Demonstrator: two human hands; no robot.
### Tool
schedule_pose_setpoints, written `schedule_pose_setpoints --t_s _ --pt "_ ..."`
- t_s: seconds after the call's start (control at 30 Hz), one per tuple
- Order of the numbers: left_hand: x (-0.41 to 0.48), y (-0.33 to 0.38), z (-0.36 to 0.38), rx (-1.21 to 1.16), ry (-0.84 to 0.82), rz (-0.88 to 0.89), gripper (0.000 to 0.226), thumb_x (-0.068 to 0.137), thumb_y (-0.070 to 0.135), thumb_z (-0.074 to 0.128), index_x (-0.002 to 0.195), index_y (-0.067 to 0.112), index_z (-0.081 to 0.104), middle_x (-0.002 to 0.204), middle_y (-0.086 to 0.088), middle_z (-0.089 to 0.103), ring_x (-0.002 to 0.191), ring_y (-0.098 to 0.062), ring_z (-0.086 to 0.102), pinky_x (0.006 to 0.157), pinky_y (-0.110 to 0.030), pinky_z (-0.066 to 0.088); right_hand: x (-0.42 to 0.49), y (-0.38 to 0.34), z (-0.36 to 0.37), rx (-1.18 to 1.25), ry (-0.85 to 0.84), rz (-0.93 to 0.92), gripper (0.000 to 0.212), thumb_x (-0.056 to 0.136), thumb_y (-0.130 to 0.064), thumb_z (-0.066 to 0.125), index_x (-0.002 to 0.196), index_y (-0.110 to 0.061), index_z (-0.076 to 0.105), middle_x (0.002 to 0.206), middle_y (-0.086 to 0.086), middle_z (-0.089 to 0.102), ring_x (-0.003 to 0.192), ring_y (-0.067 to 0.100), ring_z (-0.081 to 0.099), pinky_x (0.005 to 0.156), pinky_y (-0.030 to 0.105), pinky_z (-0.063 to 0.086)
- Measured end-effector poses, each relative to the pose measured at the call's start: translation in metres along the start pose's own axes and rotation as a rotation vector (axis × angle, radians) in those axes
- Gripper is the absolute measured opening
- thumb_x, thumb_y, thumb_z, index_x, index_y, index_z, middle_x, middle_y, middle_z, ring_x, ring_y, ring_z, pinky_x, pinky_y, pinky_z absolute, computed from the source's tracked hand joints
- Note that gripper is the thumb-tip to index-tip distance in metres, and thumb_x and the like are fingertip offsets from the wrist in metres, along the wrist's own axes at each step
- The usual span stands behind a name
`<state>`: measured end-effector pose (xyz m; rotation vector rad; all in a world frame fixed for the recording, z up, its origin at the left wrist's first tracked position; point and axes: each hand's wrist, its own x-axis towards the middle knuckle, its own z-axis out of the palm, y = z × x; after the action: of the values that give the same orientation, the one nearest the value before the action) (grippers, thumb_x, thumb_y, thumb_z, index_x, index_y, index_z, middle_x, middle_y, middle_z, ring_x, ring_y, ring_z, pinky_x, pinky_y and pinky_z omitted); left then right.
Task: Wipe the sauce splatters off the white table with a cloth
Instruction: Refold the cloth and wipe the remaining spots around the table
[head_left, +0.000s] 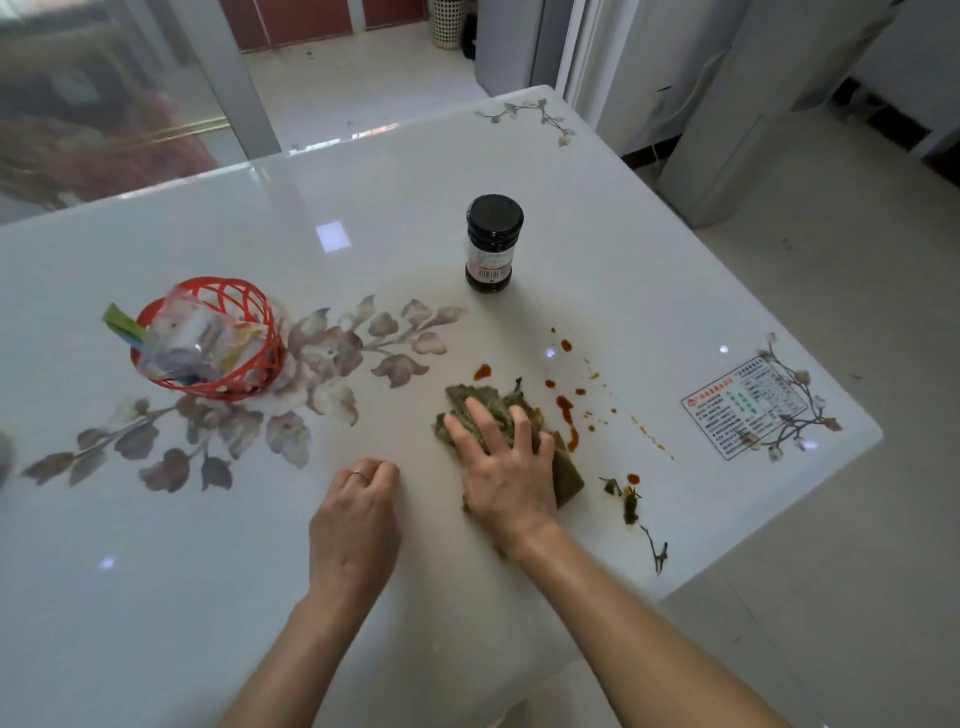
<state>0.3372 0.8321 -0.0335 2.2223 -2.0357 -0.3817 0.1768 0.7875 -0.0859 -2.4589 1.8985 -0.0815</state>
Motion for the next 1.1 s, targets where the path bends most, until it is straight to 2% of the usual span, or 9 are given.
schedule_pose_setpoints --t_s 0.13,0.33,0.47,0.6,0.8,0.9,0.97,1.03,1.1 --pt "0.002 -0.003 0.0 0.014 -0.007 -0.003 0.027 0.061 -0.008 0.056 0.081 0.012 0.06 0.086 -0.005 0.063 0.076 -0.03 0.059 0.049 -0.033 0.047 0.024 -0.016 -0.005 0.037 -0.058 0.172 0.06 0.08 -0.031 0.068 0.139 -0.035 0.054 0.149 -0.002 0.045 0.125 0.038 0.032 0.085 0.058 0.046" --pt "0.007 -0.004 -0.001 0.001 0.002 0.001 0.026 0.06 -0.006 0.06 0.077 0.013 0.059 0.083 -0.004 0.062 0.073 -0.028 0.058 0.045 -0.032 0.046 0.019 -0.029 -0.004 0.028 -0.07 0.049 0.065 0.076 -0.034 0.068 0.139 -0.033 0.054 0.148 -0.001 0.048 0.121 0.04 0.038 0.08 0.058 0.049" --pt "0.009 -0.007 0.0 -0.017 0.017 0.004 0.029 0.059 -0.01 0.064 0.075 0.014 0.06 0.079 -0.001 0.062 0.07 -0.026 0.058 0.042 -0.03 0.043 0.074 -0.019 -0.012 0.063 -0.171 0.063 0.06 0.099 -0.04 0.044 0.155 -0.035 0.024 0.163 -0.002 0.018 0.139 0.038 0.018 0.105 0.06 0.032" --pt "0.011 -0.01 -0.004 -0.034 0.021 0.025 0.028 0.061 -0.01 0.065 0.076 0.014 0.063 0.079 -0.001 0.064 0.067 -0.024 0.058 0.042 -0.029 0.043 0.078 -0.016 -0.02 0.086 -0.194 0.228 0.058 0.104 -0.044 0.031 0.157 -0.033 0.011 0.164 -0.003 0.006 0.142 0.035 0.013 0.108 0.056 0.027" --pt "0.023 -0.014 -0.009 -0.142 0.011 -0.013 0.028 0.069 -0.005 0.065 0.088 0.015 0.069 0.082 -0.002 0.067 0.069 -0.024 0.061 0.046 -0.032 0.048 0.056 -0.013 -0.025 0.165 -0.198 0.226 0.06 0.102 -0.054 0.03 0.157 -0.036 0.015 0.165 -0.003 0.006 0.141 0.035 0.016 0.109 0.057 0.026" --pt "0.032 -0.013 -0.012 -0.228 0.032 -0.029 0.034 0.069 -0.009 0.063 0.095 0.013 0.069 0.09 -0.004 0.069 0.072 -0.027 0.064 0.053 -0.034 0.053 0.053 -0.001 -0.029 0.113 -0.033 0.164 0.063 0.095 -0.061 0.035 0.154 -0.039 0.028 0.165 -0.002 0.017 0.142 0.036 0.023 0.106 0.056 0.025" --pt "0.039 -0.012 -0.012 -0.263 0.039 -0.037 0.035 0.07 -0.008 0.061 0.096 0.013 0.068 0.095 -0.004 0.068 0.074 -0.028 0.064 0.055 -0.035 0.054 0.05 0.004 -0.021 0.06 0.017 0.072 0.065 0.091 -0.061 0.038 0.151 -0.037 0.035 0.164 0.001 0.023 0.147 0.038 0.019 0.109 0.057 0.014" --pt "0.046 -0.011 -0.009 -0.291 0.042 -0.034 0.034 0.073 -0.007 0.059 0.099 0.014 0.066 0.1 -0.005 0.066 0.076 -0.028 0.064 0.057 -0.037 0.055 0.052 0.004 -0.011 0.029 -0.037 -0.032 0.065 0.091 -0.062 0.037 0.151 -0.036 0.037 0.163 0.002 0.026 0.15 0.035 0.016 0.114 0.061 0.006" --pt "0.052 -0.009 -0.008 -0.302 0.047 -0.021 0.035 0.074 -0.007 0.057 0.1 0.013 0.065 0.102 -0.005 0.065 0.077 -0.028 0.063 0.057 -0.037 0.055 0.063 0.004 -0.002 0.027 -0.092 -0.067 0.063 0.093 -0.06 0.034 0.15 -0.035 0.038 0.161 0.003 0.031 0.149 0.032 0.019 0.116 0.061 0.011"
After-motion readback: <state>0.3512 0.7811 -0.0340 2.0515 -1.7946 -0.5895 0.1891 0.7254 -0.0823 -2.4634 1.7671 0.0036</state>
